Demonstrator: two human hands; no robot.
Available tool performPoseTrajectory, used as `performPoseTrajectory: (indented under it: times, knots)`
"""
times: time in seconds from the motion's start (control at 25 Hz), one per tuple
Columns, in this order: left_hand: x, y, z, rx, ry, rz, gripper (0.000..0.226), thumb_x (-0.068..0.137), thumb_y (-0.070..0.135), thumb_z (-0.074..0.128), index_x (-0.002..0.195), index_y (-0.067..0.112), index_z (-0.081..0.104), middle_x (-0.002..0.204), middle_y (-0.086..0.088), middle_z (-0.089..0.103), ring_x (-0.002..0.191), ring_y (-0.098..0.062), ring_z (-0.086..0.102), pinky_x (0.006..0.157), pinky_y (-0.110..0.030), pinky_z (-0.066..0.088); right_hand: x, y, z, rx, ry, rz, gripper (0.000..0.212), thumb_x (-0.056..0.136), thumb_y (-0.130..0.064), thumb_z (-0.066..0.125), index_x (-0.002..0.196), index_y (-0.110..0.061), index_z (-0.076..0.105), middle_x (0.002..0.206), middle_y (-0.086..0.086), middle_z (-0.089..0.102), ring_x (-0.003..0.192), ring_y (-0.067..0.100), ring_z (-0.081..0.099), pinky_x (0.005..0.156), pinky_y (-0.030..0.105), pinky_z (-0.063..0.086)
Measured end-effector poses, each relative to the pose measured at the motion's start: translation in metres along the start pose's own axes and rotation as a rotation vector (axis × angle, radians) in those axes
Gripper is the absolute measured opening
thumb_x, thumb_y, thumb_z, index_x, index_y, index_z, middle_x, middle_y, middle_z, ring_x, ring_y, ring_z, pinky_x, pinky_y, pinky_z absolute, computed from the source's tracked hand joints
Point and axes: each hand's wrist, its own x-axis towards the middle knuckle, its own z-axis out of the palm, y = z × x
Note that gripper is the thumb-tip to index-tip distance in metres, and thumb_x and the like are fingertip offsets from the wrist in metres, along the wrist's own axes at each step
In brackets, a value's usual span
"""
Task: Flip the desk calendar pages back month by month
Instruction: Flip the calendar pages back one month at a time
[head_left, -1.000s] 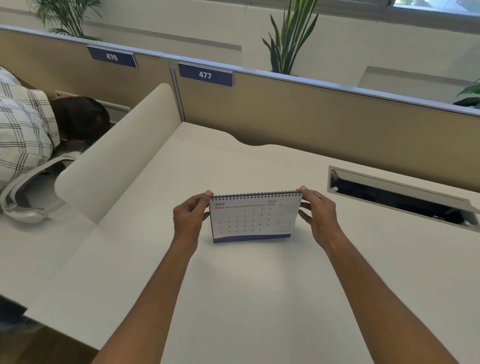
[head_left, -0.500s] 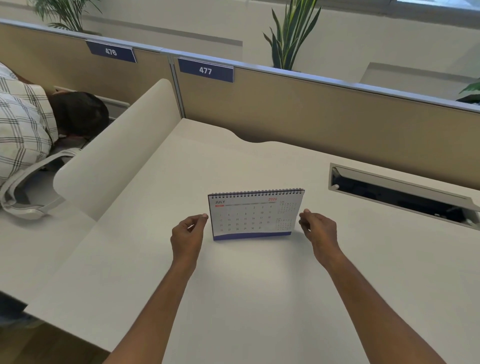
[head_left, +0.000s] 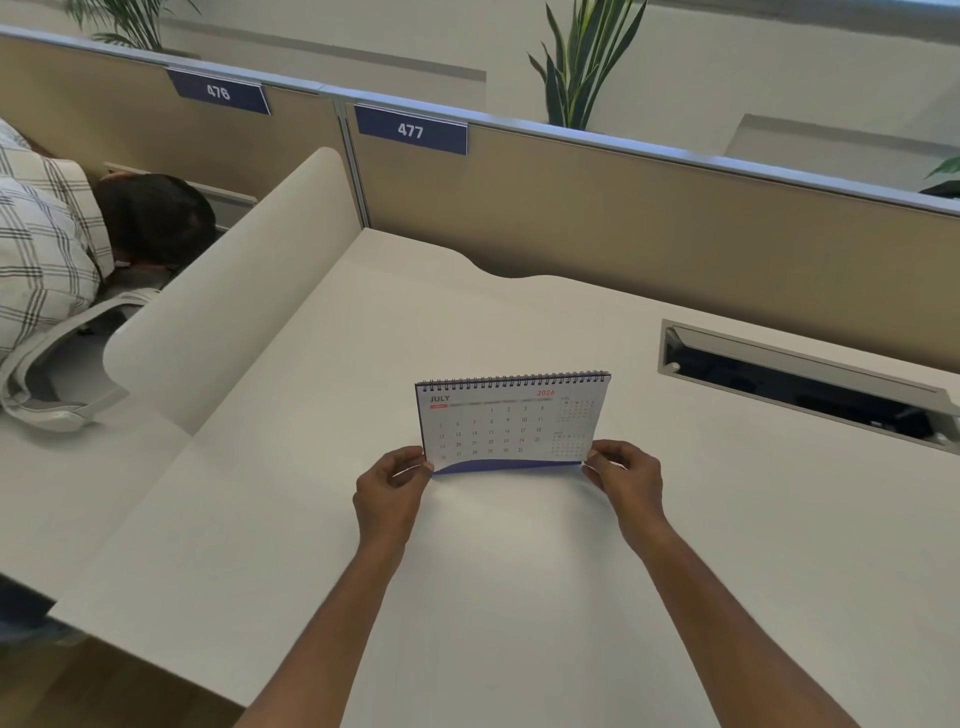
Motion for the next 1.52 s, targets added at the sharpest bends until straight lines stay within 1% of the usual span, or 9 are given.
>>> performPoseTrajectory:
  times: [0.16, 0.28, 0.36, 0.48, 0.68, 1.0, 1.32, 1.44, 1.52]
  knots:
    - [-0.002, -0.006, 0.0, -0.072, -0.042, -0.013, 0.025, 0.076, 0.014, 0.092, 0.094, 0.026, 0.08, 0.085, 0.008, 0.081, 0.08, -0.009, 0.077, 0.086, -0.034, 0.06, -0.004, 0.006, -0.001, -0.024, 0.022, -0.029, 0.016, 0.085, -0.004, 0.076, 0.094, -0.017, 0.077, 0.098, 0.003, 0.078, 0.097, 0.027, 0.074, 0.095, 0.045, 0.06]
    - [-0.001, -0.008, 0.0, -0.153, -0.051, -0.041, 0.025, 0.075, 0.011, 0.093, 0.095, 0.015, 0.079, 0.086, -0.001, 0.081, 0.083, -0.018, 0.077, 0.086, -0.036, 0.062, -0.006, 0.008, 0.0, 0.035, 0.026, -0.033, 0.017, 0.083, -0.001, 0.077, 0.095, -0.013, 0.077, 0.098, 0.009, 0.079, 0.1, 0.031, 0.074, 0.096, 0.046, 0.059]
    - [-0.001, -0.009, 0.0, -0.213, -0.065, -0.054, 0.023, 0.075, 0.006, 0.092, 0.094, 0.012, 0.078, 0.082, 0.0, 0.081, 0.081, -0.016, 0.078, 0.084, -0.033, 0.064, -0.006, 0.007, -0.001, 0.099, 0.02, -0.023, 0.015, 0.082, 0.0, 0.079, 0.094, -0.009, 0.077, 0.098, 0.014, 0.079, 0.097, 0.032, 0.074, 0.096, 0.046, 0.06]
    - [0.0, -0.01, -0.001, -0.306, -0.109, -0.082, 0.021, 0.077, -0.001, 0.088, 0.094, 0.008, 0.078, 0.086, -0.007, 0.084, 0.082, -0.017, 0.08, 0.077, -0.029, 0.066, -0.007, 0.005, -0.003, 0.197, 0.004, -0.005, 0.015, 0.082, 0.001, 0.081, 0.093, -0.005, 0.074, 0.095, 0.018, 0.077, 0.087, 0.025, 0.073, 0.093, 0.042, 0.061]
    - [0.002, -0.012, -0.006, -0.347, -0.154, -0.119, 0.019, 0.081, -0.004, 0.084, 0.097, 0.004, 0.077, 0.092, -0.012, 0.084, 0.087, -0.022, 0.082, 0.073, -0.026, 0.064, -0.01, 0.003, -0.005, 0.222, -0.018, -0.021, 0.02, 0.081, 0.0, 0.082, 0.099, -0.001, 0.073, 0.095, 0.019, 0.077, 0.088, 0.026, 0.073, 0.081, 0.031, 0.063]
    - [-0.002, -0.015, -0.009, -0.357, -0.179, -0.106, 0.016, 0.083, 0.002, 0.084, 0.097, 0.008, 0.08, 0.099, -0.011, 0.084, 0.093, -0.023, 0.081, 0.078, -0.029, 0.064, -0.014, 0.003, -0.008, 0.174, -0.024, -0.049, 0.021, 0.084, 0.0, 0.08, 0.104, 0.001, 0.076, 0.1, 0.016, 0.079, 0.091, 0.026, 0.076, 0.078, 0.027, 0.063]
    - [-0.005, -0.012, -0.013, -0.333, -0.197, -0.106, 0.02, 0.084, 0.002, 0.083, 0.103, 0.006, 0.077, 0.098, -0.016, 0.083, 0.096, -0.027, 0.081, 0.076, -0.029, 0.065, -0.02, -0.003, -0.014, 0.261, -0.074, -0.001, 0.012, 0.091, -0.008, 0.075, 0.103, -0.006, 0.077, 0.099, 0.011, 0.079, 0.094, 0.022, 0.074, 0.08, 0.032, 0.064]
    - [-0.008, -0.009, -0.019, -0.333, -0.214, -0.105, 0.02, 0.084, 0.01, 0.085, 0.104, 0.01, 0.078, 0.099, -0.016, 0.083, 0.098, -0.028, 0.08, 0.075, -0.031, 0.065, -0.024, -0.006, -0.017, 0.256, -0.1, -0.008, 0.018, 0.092, -0.011, 0.073, 0.109, -0.003, 0.074, 0.104, 0.015, 0.079, 0.096, 0.025, 0.074, 0.083, 0.039, 0.063]
    - [-0.011, -0.004, -0.022, -0.322, -0.256, -0.101, 0.016, 0.089, 0.024, 0.082, 0.102, 0.015, 0.082, 0.104, -0.013, 0.083, 0.099, -0.027, 0.08, 0.076, -0.033, 0.065, -0.028, -0.009, -0.019, 0.265, -0.128, -0.014, 0.018, 0.095, -0.015, 0.07, 0.109, -0.005, 0.075, 0.105, 0.014, 0.08, 0.094, 0.025, 0.076, 0.077, 0.038, 0.063]
